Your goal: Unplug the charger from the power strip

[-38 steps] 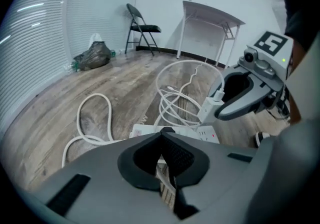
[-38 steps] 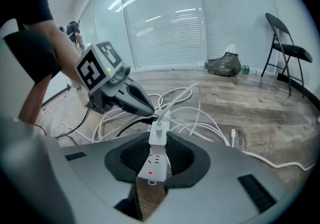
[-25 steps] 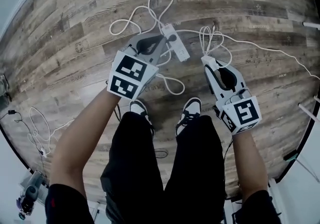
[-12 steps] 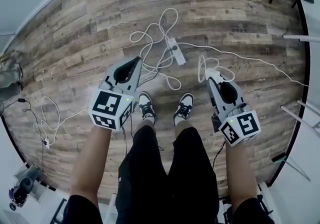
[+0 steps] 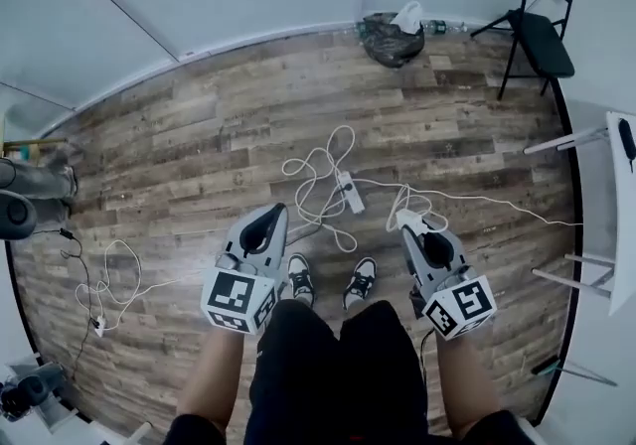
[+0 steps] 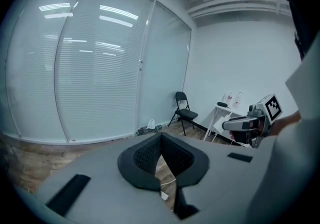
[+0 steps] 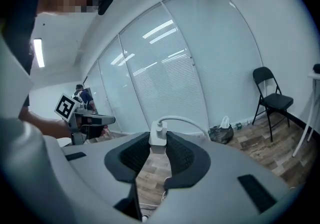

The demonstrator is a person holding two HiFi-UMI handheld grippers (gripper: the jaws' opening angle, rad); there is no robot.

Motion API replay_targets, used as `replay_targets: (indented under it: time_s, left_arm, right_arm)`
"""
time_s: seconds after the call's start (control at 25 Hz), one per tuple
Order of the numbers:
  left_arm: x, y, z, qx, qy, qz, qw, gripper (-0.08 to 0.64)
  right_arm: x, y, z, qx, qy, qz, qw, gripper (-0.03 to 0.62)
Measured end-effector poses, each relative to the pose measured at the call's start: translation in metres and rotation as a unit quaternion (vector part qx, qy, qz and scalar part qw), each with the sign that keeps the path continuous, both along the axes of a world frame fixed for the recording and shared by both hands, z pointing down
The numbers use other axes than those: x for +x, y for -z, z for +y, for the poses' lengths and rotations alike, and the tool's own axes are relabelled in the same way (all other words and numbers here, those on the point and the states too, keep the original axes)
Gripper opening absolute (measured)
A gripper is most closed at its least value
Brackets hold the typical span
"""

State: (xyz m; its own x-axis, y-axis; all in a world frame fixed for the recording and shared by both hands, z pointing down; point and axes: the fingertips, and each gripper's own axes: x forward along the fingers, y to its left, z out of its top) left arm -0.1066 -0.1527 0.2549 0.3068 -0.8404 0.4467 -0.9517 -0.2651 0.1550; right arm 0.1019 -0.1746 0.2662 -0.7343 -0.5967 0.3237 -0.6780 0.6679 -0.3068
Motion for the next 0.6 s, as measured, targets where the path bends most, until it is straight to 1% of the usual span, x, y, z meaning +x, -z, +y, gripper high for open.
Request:
replay_targets:
  time_s: [0.12,0.28,0.4,0.6]
  left_arm:
    - [0.0,0.067,0.017,0.031,0.004,0.013,0.9994,0.018]
    - [0.003,0.144,0.038,0.071,-0.002,0.006,0.9975,0.018]
    - [-0.003,0.185,0.049,0.085,-0.003,0.004,0.9963,0.018]
    - [-0.005,0.229,0.056,0.124,-0.007,0.007,0.9922,0.018]
  right_arm:
    - [0.004,0.077,0.009,0.057,-0.027,-0.005,0.998,0.109]
    - [0.011,0.166,0.026,0.13,-0.05,-0.003,0.99,0.107]
    - [0.009,0.21,0.035,0.157,-0.055,-0.004,0.986,0.107]
    - [0.007,0.255,0.045,0.185,-0.053,-0.009,0.981,0.107]
